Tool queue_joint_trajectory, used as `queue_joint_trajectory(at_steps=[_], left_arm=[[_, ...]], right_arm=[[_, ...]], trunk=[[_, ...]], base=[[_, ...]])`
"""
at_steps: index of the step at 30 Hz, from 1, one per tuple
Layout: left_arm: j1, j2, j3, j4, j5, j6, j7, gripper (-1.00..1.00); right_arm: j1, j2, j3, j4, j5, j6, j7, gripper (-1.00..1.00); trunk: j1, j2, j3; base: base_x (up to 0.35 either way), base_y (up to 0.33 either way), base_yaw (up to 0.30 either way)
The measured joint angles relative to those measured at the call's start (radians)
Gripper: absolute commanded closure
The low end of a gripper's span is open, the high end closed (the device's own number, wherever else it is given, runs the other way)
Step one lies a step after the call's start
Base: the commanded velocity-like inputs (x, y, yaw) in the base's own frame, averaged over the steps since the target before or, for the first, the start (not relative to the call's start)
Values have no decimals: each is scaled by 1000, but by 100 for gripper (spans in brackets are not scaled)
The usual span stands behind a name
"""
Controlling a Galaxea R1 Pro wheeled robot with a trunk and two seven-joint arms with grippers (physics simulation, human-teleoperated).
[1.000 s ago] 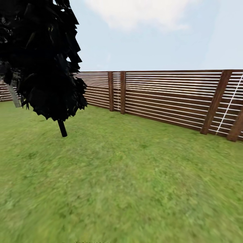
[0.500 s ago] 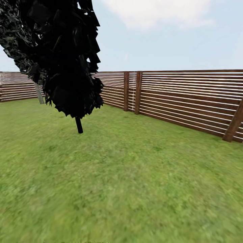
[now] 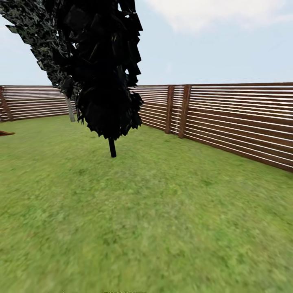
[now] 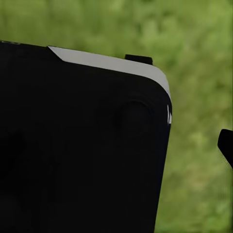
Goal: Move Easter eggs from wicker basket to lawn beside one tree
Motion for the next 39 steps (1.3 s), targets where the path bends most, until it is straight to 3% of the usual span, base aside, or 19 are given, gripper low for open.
queue_joint_trajectory(at_steps=[39], left_arm=[[0,0,0,0,0,0,0,-100]], right_arm=[[0,-3,0,0,1,-3,0,-100]], trunk=[[0,0,-45]], base=[[0,0,226]])
